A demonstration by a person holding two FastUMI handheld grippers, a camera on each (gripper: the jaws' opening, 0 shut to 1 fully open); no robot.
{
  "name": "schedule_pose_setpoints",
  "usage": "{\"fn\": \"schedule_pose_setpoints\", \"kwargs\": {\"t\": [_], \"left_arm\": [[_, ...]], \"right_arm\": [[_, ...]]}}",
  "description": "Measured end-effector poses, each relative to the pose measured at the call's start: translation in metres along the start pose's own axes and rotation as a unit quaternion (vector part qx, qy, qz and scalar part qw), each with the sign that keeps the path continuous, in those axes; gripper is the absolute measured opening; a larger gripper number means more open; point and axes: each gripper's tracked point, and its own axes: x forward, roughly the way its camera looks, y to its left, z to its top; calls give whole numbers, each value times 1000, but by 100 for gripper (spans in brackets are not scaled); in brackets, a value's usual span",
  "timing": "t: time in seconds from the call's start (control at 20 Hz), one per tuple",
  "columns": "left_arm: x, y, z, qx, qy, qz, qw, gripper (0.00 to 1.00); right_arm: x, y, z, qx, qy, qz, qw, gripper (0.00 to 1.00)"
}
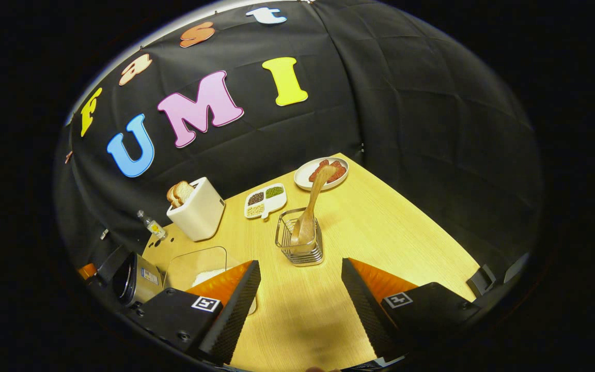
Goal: Close the left gripper, press the button to open the rice cooker; take a wooden spoon from the chopstick holder with the right hand, scoop a spoonful of rice and pour it into the rice cooker, then put the wooden spoon back into the chopstick holder.
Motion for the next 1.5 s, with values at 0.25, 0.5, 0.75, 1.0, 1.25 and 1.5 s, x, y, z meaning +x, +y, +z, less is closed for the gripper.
{"fn": "schedule_pose_setpoints", "kwargs": {"t": [0.25,0.5,0.75,1.0,1.25,1.5], "left_arm": [[7,-3,-34,8,19,4,1000,100],[11,-6,-52,9,37,7,999,100],[13,-7,-53,11,17,-4,1000,100],[-4,-6,-29,-2,-13,16,1000,96],[-61,-39,43,-2,-122,19,992,96],[-111,-87,75,4,-188,-43,981,95]], "right_arm": [[-2,-1,-4,-12,10,10,1000,99],[0,-8,-7,-16,18,13,1000,99],[5,-14,-8,-25,18,17,999,99],[5,-2,12,-56,-8,54,997,99],[-12,33,59,-120,-80,106,984,98],[-72,76,113,-125,-192,128,965,98]]}}
